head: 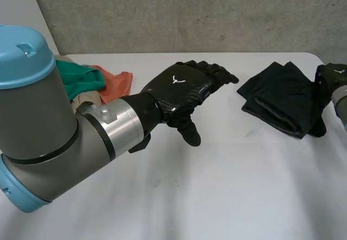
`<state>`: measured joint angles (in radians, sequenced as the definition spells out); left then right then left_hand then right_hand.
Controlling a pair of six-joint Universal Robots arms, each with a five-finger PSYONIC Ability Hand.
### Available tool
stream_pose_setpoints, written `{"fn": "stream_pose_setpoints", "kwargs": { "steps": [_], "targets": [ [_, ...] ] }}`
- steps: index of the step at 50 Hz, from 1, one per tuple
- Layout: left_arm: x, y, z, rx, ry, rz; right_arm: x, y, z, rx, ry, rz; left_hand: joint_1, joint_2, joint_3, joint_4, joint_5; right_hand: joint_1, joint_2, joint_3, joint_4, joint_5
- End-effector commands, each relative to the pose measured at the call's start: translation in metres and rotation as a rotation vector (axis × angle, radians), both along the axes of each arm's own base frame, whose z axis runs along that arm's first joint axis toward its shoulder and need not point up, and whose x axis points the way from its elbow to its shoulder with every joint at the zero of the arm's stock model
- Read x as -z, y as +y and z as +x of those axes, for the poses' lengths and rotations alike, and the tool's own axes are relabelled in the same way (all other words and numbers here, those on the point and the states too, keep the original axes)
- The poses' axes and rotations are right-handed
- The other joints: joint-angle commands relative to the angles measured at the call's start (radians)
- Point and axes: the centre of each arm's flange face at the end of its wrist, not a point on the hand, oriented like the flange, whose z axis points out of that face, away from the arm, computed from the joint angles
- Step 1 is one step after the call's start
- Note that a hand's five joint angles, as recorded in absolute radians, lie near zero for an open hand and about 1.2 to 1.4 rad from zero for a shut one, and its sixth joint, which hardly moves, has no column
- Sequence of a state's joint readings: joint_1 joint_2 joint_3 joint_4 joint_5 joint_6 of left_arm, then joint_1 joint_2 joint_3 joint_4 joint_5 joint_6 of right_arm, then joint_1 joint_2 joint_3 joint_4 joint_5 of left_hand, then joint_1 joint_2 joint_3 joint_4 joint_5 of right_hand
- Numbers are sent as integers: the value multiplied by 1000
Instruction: Fold the laundry.
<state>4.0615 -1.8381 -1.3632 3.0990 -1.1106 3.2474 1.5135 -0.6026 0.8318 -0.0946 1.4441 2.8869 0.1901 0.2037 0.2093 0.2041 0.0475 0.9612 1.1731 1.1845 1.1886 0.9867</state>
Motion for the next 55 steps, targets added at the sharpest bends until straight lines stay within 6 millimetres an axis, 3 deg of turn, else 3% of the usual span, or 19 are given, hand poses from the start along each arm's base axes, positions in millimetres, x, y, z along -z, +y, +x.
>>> {"fn": "stream_pose_setpoints", "kwargs": {
  "steps": [1,9,16,17,18,19,23,29,34,43,55],
  "targets": [
    [6,-1,-2,4,-10,12,-16,-10,-64,122,1,-27,20,7,1,6,-11,435,223,212,208,235],
    [10,-1,-5,9,-16,22,-9,-12,-104,215,1,8,20,7,1,6,-11,435,223,212,208,235],
    [12,-2,-5,7,-18,26,-11,2,-118,220,-11,86,23,10,4,9,-9,435,223,212,208,235],
    [11,-2,-5,9,-18,26,-12,4,-117,208,-9,93,23,10,4,9,-9,253,41,30,26,53],
    [12,-2,-5,7,-18,26,-13,6,-115,190,-6,97,23,10,4,9,-9,-141,-353,-364,-369,-341],
    [12,-2,-5,6,-18,26,-15,9,-111,152,9,98,23,10,4,9,-9,-787,-999,-1010,-1014,-987],
    [12,-2,-5,7,-18,26,-22,15,-105,55,54,81,23,10,4,9,-9,-787,-999,-1010,-1014,-987],
    [12,-2,-5,7,-18,26,-21,15,-119,10,102,75,23,10,4,9,-9,-787,-999,-1010,-1014,-987],
    [14,-1,-5,7,-23,32,-11,15,-126,-25,142,90,23,10,4,9,-9,-787,-999,-1010,-1014,-987],
    [17,-1,-5,7,-29,39,14,18,-118,-115,269,127,23,10,4,9,-9,-787,-999,-1010,-1014,-987],
    [16,-2,-5,7,-26,34,27,11,-118,-115,290,116,23,10,4,9,-9,-719,-931,-942,-946,-919]
  ]
}}
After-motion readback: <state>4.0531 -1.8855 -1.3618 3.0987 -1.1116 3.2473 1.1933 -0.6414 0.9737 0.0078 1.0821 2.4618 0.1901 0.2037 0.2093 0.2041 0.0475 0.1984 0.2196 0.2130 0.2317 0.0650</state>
